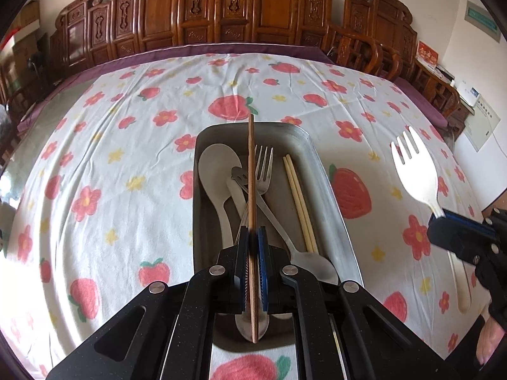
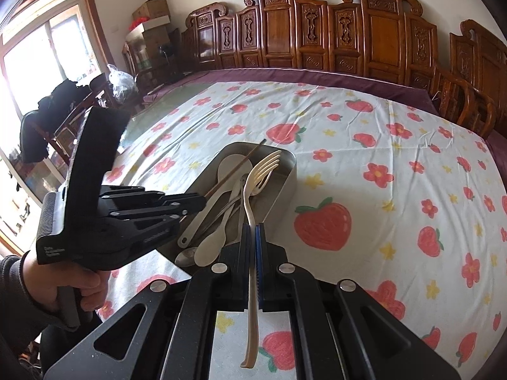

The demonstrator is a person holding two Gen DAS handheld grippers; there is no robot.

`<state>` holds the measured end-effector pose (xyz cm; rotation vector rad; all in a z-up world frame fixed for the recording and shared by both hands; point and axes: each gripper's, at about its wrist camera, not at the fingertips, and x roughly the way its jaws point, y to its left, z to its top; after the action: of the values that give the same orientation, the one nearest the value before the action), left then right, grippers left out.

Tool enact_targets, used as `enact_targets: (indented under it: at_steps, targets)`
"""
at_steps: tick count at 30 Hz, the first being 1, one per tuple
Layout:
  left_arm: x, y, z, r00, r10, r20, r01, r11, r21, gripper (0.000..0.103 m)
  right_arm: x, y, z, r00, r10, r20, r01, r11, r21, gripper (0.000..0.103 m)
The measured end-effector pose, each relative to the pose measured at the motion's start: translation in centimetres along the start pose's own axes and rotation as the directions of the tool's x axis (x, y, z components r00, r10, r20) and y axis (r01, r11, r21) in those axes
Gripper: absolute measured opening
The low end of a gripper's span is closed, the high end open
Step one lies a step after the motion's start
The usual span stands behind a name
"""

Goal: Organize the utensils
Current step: 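Carry the chopstick and white fork over the grey tray with both tools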

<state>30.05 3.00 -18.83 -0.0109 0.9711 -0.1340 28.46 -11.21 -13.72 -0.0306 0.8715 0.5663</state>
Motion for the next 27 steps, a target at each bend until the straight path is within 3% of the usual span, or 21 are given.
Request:
enact_targets:
  at_steps: [15, 27]
  targets:
    - [-2.8, 1.9, -0.5, 0.999, -0.010, 0.046, 0.009, 1.000, 0.012, 0.005, 3.3, 1.2, 0.9, 1.000, 0.007, -0.023, -0.006, 1.000, 0.006, 0.004]
    - [-4.7, 4.2, -0.9, 0.997, -0.004, 0.076, 0.004, 1.000, -0.004, 0.005, 9.0, 0.5, 4.2, 1.000, 0.009, -0.030, -0.006, 0.996, 0.086, 0.004]
